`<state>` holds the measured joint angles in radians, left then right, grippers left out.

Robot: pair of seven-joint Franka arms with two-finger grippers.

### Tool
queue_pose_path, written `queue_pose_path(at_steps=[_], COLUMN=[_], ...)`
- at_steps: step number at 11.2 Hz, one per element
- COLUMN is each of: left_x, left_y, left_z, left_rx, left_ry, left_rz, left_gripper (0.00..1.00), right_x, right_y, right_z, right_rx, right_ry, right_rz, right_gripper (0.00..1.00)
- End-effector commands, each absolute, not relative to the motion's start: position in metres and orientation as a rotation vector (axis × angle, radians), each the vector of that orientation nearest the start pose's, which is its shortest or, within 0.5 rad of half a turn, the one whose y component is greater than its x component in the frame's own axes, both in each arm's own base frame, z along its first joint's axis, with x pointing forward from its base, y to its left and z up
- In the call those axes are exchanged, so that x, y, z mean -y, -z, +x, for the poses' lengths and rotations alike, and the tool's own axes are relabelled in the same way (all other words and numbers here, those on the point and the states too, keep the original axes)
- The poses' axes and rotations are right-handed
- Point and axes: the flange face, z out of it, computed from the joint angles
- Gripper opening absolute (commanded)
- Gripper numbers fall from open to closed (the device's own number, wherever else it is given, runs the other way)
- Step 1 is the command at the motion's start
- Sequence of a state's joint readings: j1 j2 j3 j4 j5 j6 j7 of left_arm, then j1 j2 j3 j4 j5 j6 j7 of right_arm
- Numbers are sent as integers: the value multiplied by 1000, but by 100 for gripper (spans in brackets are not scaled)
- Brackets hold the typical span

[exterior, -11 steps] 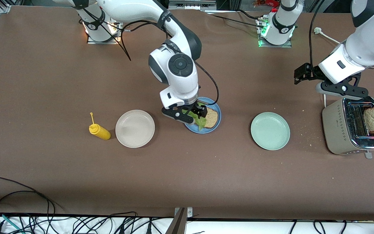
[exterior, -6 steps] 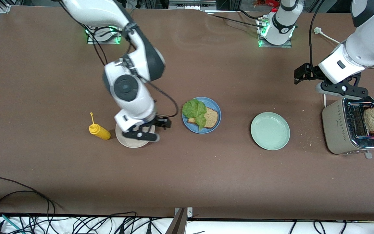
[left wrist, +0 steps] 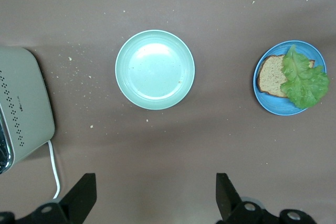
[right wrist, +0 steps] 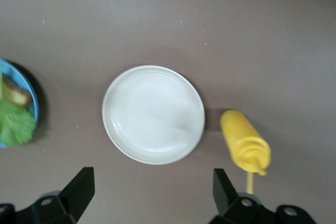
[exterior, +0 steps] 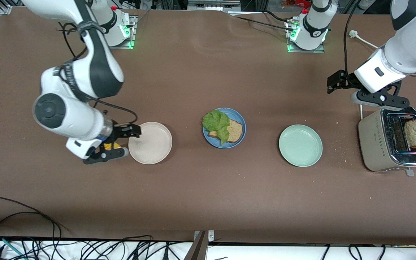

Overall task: Make sandwich in blue plate with both arms
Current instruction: 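Move the right gripper back toward the yellow squeeze bottle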

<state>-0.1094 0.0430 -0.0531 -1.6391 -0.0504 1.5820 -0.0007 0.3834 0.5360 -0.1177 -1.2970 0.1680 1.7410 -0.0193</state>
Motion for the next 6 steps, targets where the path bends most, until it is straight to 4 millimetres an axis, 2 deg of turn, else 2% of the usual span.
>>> queue_pose_path(at_steps=[1,4,6], left_x=[95,96,95], left_y=[-574,-574,-574], left_z=[553,553,553], left_rx=[-233,-237,-233], left_ry=[-172,-172,-172], left_rz=[-3167,-3167,-3167], left_gripper=[100,100,100], right_x=[-156,-85,-43], right_y=[-438,-429,-412], right_z=[659,666,669], right_rx=[724,987,1152], right_ry=[-196,-171,-88], right_rz=[-2866,-2685,-2498], right_gripper=[100,100,100])
